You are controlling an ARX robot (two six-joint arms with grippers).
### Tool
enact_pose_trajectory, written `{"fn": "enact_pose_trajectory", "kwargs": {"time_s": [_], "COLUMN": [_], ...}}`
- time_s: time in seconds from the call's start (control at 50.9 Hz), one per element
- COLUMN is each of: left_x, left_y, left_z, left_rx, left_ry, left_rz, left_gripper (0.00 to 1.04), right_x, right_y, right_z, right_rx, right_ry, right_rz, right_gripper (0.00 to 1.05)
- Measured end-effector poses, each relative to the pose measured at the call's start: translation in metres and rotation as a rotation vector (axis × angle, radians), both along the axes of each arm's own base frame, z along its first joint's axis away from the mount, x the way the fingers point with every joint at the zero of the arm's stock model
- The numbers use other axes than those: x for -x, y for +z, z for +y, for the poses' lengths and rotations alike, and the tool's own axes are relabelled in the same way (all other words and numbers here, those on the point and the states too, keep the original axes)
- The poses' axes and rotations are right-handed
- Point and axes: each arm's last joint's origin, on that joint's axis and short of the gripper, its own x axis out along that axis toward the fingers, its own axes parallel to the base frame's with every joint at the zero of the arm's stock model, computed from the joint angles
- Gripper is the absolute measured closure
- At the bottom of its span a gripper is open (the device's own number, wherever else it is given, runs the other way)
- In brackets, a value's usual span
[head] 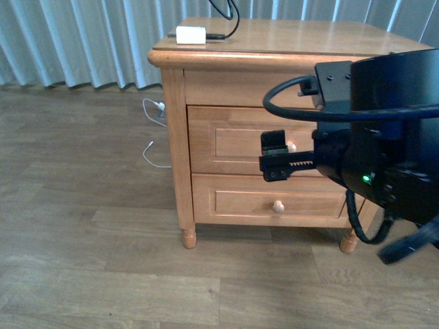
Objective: Put charger into drawer
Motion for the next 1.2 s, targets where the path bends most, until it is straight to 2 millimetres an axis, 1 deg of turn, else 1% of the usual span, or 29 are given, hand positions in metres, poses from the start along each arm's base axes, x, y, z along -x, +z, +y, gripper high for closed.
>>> {"fn": "enact_pose_trajectory", "kwargs": {"time_s": [0.138, 0.275, 0.452, 0.55, 0.806, 1.022, 1.199], "left_x": [0.0, 0.0, 0.0, 0.0, 0.0, 0.0, 0.0], "left_y": [0.0, 0.0, 0.0, 0.0, 0.0, 0.0, 0.0], "left_z": [0.0, 0.0, 0.0, 0.0, 0.0, 0.0, 0.0], "left_rx": [0.0, 0.0, 0.0, 0.0, 0.0, 0.0, 0.0], "left_ry": [0.0, 0.0, 0.0, 0.0, 0.0, 0.0, 0.0], "left_rz": [0.0, 0.0, 0.0, 0.0, 0.0, 0.0, 0.0], "left_gripper": [0.06, 0.06, 0.06, 0.06, 0.06, 0.06, 0.06], "right_x": [-0.022, -0.04, -0.067, -0.077, -0.093, -0.098, -0.098], "right_y": [-0.018, -0.033, -0.043, -0.048, -0.059, -0.057, -0.058], "right_z": [0.01, 0.013, 0.01, 0.006, -0.002, 0.002, 0.007], "right_rx": [0.003, 0.003, -0.006, -0.016, -0.019, -0.025, -0.025], "right_ry": [-0.001, -0.027, -0.092, -0.113, -0.147, -0.13, -0.118], "right_rz": [0.003, 0.007, -0.02, -0.024, -0.035, -0.04, -0.04], "right_gripper": [0.08, 0.08, 0.08, 0.08, 0.08, 0.08, 0.08]}}
